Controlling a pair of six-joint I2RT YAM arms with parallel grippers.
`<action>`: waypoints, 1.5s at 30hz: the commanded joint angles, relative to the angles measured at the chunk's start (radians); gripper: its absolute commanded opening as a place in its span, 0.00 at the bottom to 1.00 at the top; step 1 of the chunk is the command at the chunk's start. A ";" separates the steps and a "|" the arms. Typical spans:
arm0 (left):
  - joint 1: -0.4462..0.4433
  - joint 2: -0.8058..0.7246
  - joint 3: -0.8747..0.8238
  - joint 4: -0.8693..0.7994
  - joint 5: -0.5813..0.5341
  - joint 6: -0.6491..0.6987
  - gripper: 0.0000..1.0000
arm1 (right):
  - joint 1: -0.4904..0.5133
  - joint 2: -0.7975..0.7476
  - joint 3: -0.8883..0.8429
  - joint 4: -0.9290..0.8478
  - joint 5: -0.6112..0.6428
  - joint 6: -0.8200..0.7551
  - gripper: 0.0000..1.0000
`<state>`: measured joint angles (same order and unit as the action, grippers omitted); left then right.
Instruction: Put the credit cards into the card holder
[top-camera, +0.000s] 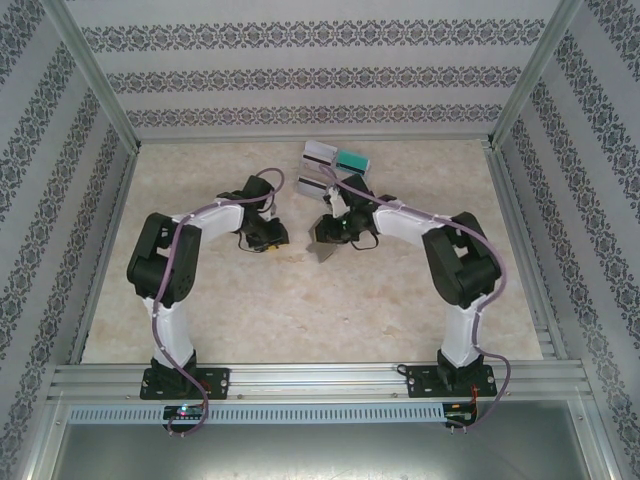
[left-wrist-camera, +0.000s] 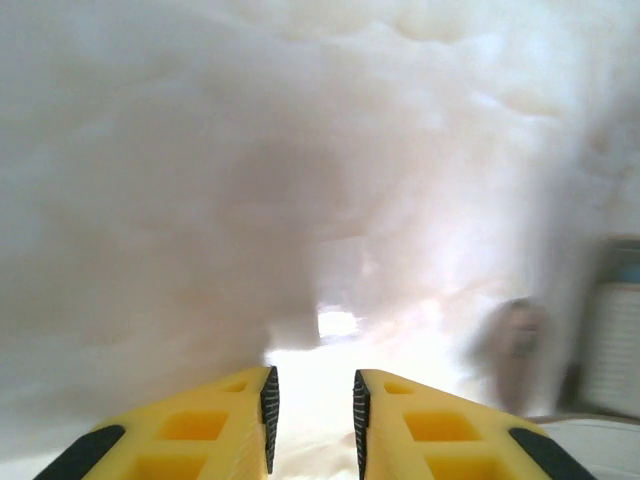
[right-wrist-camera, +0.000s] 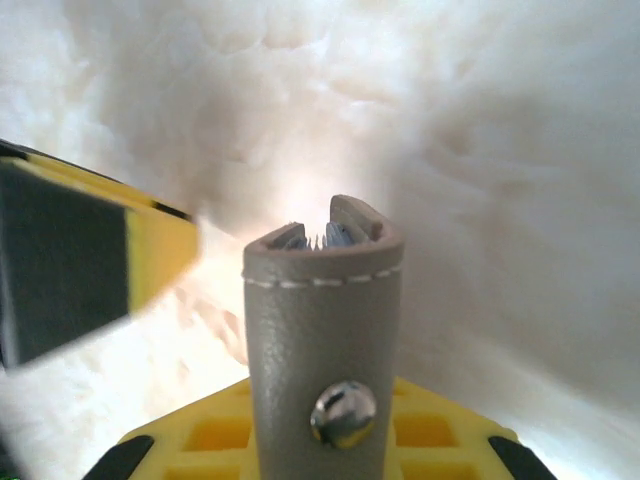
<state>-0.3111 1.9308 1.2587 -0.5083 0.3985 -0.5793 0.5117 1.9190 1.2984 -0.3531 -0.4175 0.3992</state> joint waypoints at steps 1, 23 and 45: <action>0.024 -0.080 -0.018 -0.028 -0.064 0.007 0.29 | 0.071 -0.087 0.112 -0.351 0.445 -0.228 0.04; 0.176 -0.228 -0.214 0.115 0.027 0.006 0.29 | 0.407 0.265 0.418 -0.521 0.919 -0.160 0.63; -0.133 -0.040 -0.072 0.169 0.109 -0.141 0.33 | -0.175 -0.166 -0.279 0.230 -0.241 0.168 0.38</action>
<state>-0.4240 1.8469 1.1305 -0.3634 0.4950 -0.6659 0.3286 1.6829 1.0740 -0.2771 -0.3744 0.4553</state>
